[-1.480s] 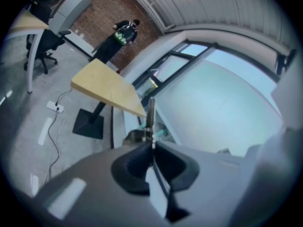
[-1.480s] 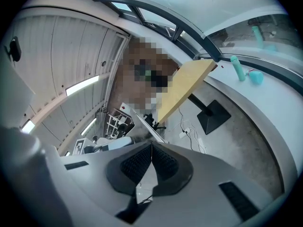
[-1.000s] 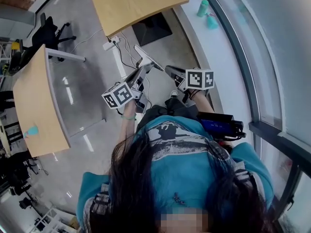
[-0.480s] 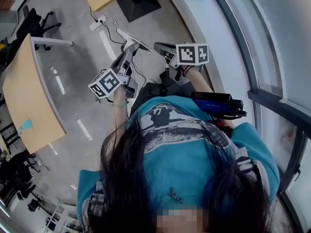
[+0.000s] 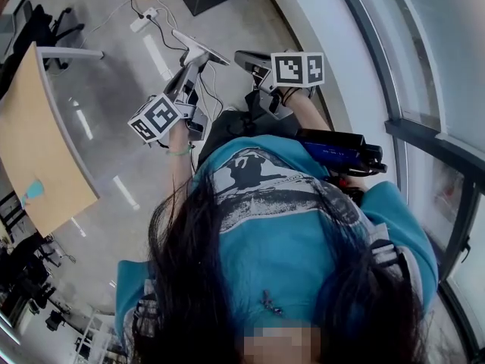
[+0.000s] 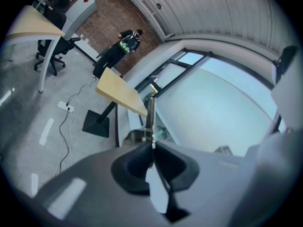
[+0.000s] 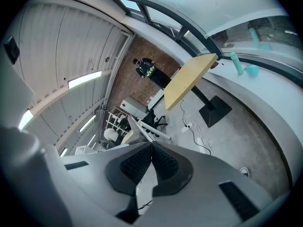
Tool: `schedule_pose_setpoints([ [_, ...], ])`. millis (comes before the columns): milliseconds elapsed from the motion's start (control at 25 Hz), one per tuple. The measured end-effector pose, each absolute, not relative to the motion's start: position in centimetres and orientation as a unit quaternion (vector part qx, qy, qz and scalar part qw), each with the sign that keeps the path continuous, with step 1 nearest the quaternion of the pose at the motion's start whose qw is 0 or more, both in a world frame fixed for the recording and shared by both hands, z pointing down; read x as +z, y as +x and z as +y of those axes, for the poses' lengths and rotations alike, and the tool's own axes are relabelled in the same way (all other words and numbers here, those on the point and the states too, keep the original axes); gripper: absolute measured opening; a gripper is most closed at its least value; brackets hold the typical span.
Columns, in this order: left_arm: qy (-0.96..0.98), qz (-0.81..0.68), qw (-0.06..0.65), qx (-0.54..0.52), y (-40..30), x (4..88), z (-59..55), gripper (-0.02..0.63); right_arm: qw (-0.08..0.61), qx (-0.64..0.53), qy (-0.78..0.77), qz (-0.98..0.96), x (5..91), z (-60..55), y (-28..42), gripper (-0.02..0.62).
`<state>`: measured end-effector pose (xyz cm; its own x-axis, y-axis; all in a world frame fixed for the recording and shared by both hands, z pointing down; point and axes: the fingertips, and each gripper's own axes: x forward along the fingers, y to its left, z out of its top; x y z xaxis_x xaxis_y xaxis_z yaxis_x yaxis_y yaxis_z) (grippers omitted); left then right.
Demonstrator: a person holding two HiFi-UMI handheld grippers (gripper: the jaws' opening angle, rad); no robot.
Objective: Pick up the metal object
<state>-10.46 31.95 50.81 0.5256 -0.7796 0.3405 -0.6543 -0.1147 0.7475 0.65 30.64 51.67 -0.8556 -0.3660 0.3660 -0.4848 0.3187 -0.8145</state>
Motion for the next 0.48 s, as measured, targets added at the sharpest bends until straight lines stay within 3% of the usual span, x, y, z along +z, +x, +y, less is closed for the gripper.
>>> schedule_pose_setpoints([
  [480, 0.745, -0.475, 0.463, -0.076, -11.8, 50.5, 30.6, 0.017, 0.058, 0.52, 0.271, -0.808, 51.1, 29.1, -0.5, 0.012],
])
